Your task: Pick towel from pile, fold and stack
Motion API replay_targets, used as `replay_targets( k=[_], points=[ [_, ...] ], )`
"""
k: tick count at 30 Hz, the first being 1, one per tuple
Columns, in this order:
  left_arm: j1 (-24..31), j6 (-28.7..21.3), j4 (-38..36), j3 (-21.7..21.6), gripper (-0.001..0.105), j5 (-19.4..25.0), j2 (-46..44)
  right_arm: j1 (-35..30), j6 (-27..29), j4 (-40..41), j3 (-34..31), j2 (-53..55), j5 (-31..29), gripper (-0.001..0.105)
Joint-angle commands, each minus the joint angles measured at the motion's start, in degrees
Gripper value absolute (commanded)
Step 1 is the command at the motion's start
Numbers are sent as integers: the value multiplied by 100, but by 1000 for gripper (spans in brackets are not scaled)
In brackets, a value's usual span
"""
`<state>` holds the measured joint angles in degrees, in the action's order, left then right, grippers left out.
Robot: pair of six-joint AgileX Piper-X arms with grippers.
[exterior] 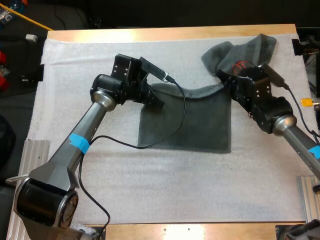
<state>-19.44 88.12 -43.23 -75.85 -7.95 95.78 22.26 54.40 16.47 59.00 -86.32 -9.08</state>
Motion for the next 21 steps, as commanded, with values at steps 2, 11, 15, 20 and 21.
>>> replay_targets(
  k=[2, 11, 15, 20, 21],
  points=[
    [1, 228, 159, -10, 25, 182, -44, -8, 13, -129, 25, -59, -48, 10],
    [1, 331, 259, -252, 62, 258, -59, -46, -222, -1271, 25, -223, 297, 82],
    [1, 312, -116, -350, 62, 258, -293, -39, 380, -1209, 25, 57, 627, 67],
    [1, 290, -702, -350, 62, 258, -775, -28, 1166, -531, 25, 631, 1231, 62],
    [1, 290, -800, -350, 62, 258, -875, -28, 1188, -357, 25, 741, 1273, 62]
  ],
)
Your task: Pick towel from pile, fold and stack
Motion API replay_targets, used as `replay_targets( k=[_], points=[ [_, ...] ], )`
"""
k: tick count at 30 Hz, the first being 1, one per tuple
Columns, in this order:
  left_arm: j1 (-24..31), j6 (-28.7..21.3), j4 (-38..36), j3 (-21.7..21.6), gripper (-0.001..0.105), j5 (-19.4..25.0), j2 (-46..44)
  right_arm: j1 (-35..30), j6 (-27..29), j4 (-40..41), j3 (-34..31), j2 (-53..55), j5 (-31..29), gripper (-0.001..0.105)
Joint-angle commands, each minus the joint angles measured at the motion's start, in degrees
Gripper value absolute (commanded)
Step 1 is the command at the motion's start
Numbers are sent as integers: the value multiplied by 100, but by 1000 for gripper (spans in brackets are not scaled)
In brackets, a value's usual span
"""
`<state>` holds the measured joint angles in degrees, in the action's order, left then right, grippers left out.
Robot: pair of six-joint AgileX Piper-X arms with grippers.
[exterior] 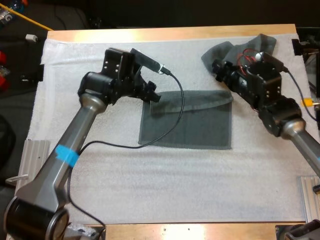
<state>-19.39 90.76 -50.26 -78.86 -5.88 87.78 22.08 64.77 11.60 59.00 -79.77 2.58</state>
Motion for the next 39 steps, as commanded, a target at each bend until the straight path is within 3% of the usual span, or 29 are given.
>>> replay_targets(
  k=[1, 6, 10, 13, 17, 22, 32, 39],
  points=[
    [-4, 26, -173, -49, 62, 52, -161, -11, 151, 298, 25, 187, 122, 62],
    [-4, 26, -686, -49, 62, 47, -655, -11, 713, 1255, 25, 785, 126, 62],
    [-15, 61, -1094, -49, 62, -200, -1029, 37, 1207, 1767, 25, 1125, 160, 58],
    [-15, 67, -1392, -49, 62, -489, -1286, 126, 1404, 2070, 31, 1308, 223, 37],
    [-15, 81, -1651, -49, 62, -714, -1584, 335, 1731, 2220, 48, 1358, 294, 0],
    [-15, 82, -1888, -49, 62, -737, -1765, 495, 1779, 2290, 210, 1109, 298, 0],
    [-15, 151, -2056, 156, 62, -980, -1782, 494, 2025, 3735, 1350, -225, 552, 0],
    [-15, 199, -2056, 322, 62, -980, -1782, 494, 2027, 4206, 1982, -1140, 770, 0]
  ],
)
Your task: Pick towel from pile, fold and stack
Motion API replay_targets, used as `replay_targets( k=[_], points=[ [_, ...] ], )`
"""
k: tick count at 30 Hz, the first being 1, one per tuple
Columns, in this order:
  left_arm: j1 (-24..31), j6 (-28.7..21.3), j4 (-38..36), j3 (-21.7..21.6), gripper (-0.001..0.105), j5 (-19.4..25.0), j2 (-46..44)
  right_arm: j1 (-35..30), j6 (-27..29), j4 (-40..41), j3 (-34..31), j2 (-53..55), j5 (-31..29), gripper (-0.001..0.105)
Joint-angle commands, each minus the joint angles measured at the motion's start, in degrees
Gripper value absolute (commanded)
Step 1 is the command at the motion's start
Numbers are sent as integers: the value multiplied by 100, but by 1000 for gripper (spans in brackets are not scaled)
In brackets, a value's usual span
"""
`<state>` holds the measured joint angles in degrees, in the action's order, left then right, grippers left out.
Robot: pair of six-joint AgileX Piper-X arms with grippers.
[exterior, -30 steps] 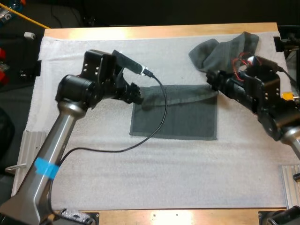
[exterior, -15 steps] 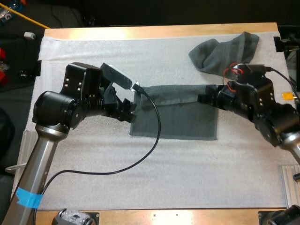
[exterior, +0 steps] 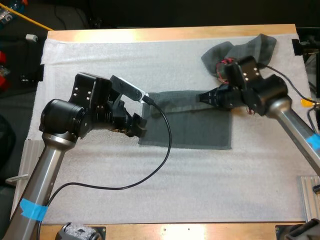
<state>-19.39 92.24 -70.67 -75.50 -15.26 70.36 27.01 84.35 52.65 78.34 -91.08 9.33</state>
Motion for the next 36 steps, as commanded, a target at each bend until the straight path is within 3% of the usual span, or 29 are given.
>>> replay_targets(
  k=[1, 9, 24, 36],
  points=[
    [-15, 50, -14, -14, 62, -42, -40, 1, 69, 142, 96, -127, 138, 0],
    [-15, 50, -14, -14, 62, -42, -40, 1, 69, 134, 323, -980, 531, 0],
    [-15, 81, -14, -14, 62, -42, -40, 1, 69, -7, 895, -2160, 522, 0],
    [-15, 81, -14, -14, 62, -42, -40, 1, 62, -116, 991, -2724, 505, 0]
  ],
)
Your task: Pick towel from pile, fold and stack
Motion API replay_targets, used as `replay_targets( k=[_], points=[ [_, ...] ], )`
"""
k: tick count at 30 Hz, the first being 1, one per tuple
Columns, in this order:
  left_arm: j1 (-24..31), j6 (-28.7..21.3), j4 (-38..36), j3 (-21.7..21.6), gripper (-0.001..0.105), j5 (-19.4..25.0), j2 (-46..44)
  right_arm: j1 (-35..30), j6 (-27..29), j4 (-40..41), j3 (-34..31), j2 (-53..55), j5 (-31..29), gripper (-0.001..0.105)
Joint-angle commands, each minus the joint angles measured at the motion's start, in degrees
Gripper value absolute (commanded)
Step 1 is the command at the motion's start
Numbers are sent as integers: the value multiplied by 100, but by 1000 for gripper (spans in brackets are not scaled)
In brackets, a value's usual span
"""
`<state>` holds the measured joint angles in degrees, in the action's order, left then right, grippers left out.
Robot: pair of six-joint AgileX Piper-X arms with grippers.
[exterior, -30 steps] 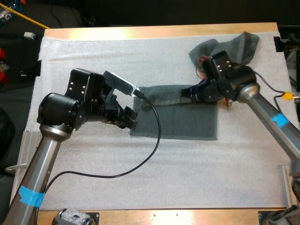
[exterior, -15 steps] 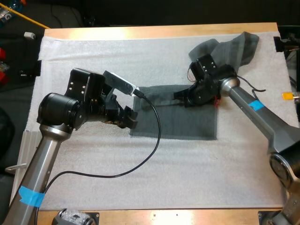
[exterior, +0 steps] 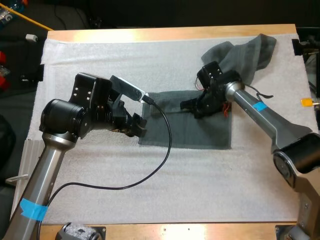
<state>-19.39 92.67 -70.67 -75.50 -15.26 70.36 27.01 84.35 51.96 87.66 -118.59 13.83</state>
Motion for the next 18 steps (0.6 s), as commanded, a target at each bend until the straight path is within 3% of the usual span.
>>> replay_targets(
  k=[1, 9, 18],
  points=[
    [-15, 38, -14, -14, 62, -42, -40, 1, 42, -77, 70, -3, 55, 0],
    [-15, 38, -14, -14, 62, -42, -40, 1, -240, -568, 177, -188, -163, 0],
    [-15, 38, -14, -14, 62, -42, -40, -11, -941, -1795, 240, -522, -330, 0]
  ],
)
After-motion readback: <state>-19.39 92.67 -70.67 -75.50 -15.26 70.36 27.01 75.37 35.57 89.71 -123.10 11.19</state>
